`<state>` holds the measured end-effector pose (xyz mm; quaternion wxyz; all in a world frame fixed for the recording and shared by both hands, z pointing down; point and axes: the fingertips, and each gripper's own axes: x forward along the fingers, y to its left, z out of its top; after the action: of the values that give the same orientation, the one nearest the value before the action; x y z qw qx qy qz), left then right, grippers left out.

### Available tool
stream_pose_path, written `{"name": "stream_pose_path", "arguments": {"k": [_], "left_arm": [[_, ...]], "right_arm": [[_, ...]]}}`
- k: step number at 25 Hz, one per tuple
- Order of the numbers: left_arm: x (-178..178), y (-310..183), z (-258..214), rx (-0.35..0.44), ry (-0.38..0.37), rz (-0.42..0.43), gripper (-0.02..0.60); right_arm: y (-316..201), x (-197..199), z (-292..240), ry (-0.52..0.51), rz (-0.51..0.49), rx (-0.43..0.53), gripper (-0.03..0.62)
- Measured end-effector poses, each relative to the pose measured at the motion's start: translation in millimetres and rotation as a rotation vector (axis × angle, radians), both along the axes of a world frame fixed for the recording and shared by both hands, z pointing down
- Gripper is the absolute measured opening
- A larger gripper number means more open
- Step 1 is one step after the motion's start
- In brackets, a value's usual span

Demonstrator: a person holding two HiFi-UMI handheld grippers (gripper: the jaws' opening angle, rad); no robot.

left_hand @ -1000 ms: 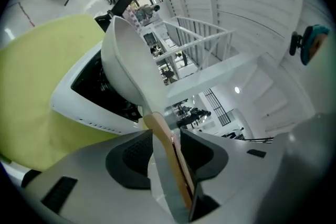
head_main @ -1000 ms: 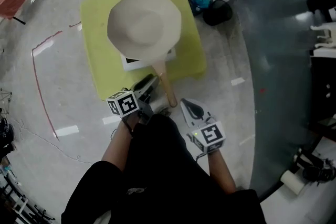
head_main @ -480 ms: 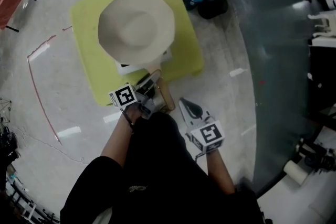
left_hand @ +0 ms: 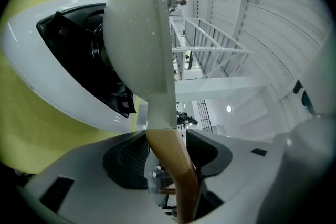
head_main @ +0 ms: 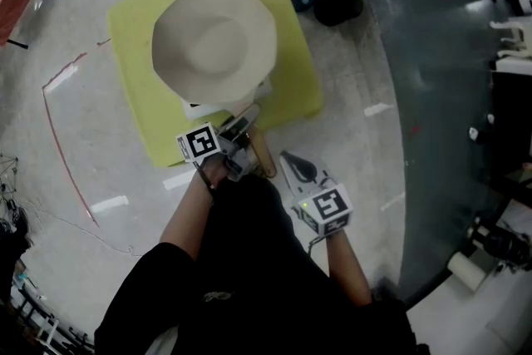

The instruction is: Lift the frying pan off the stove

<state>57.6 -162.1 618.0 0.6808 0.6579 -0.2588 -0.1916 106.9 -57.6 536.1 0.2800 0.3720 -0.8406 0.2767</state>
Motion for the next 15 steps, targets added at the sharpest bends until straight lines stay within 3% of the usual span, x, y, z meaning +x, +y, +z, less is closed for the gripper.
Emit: {"name": "stream_pose_path", "arguments": {"k": [2, 5, 11, 13, 15], "left_arm": [[-1.2, -5.0, -0.7, 0.038, -0.019, 0.025, 0.244], [0.7, -5.0, 1.6, 0.015, 0.009, 0.034, 0.235], [0.3, -5.2, 0.6, 0.023, -0.021, 0.066, 0.235], [0.3, -5.7, 2.0, 0.018, -0.024, 0.064, 0.235], [0.1, -5.6, 2.8, 0.016, -0.026, 0.066, 0.233]], "right_arm": [[0.7, -3.8, 2.4, -0.013, -0.037, -0.024, 0.017], [3.2, -9.9, 8.9, -0.049, -0.088, -0.089, 0.017], [-0.5, -7.8, 23.5, -0.085, -0.067, -0.168, 0.030], [4.7, -12.2, 34.2, -0.187, -0.045, -0.261, 0.203], [7.2, -15.5, 43.1, -0.314, -0.007, -0.348, 0.215]]}}
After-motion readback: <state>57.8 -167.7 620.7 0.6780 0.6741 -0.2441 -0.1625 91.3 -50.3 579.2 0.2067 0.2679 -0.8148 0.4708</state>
